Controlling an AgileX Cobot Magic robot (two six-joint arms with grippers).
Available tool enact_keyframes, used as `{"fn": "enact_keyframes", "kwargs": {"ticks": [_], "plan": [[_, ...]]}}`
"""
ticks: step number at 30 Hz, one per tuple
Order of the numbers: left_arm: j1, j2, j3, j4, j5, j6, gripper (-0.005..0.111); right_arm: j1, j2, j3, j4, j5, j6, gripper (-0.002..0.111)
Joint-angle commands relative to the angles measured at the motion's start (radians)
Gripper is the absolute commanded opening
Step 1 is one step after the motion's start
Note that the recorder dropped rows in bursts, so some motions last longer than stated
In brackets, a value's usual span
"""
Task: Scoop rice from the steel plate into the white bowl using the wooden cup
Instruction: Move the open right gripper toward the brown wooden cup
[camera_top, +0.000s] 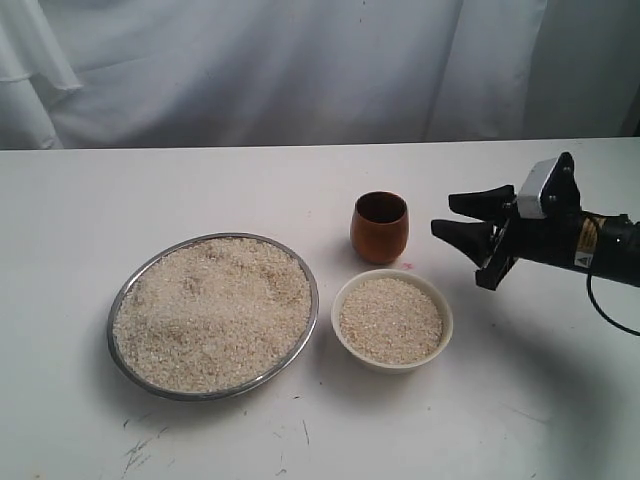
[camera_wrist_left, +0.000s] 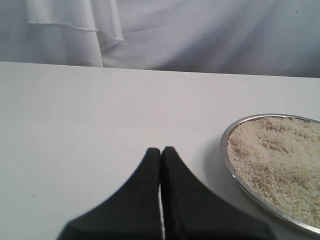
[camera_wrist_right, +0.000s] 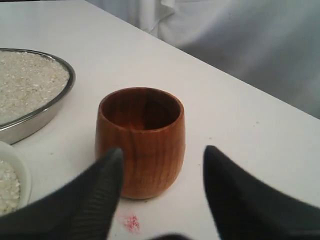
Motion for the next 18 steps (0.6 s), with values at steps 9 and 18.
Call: {"fn": "enact_keyframes", "kwargs": {"ticks": [9,18], "plan": [[-0.003,-0.004,0.005,0.0,-0.006,0.0,0.0,0.004,0.07,-0.119,-0.03,0.033,0.052,0.105],[-0.003,-0.004,0.005,0.0,-0.006,0.0,0.0,0.008,0.173,-0.407,-0.431,-0.035,0.395,0.104]]}}
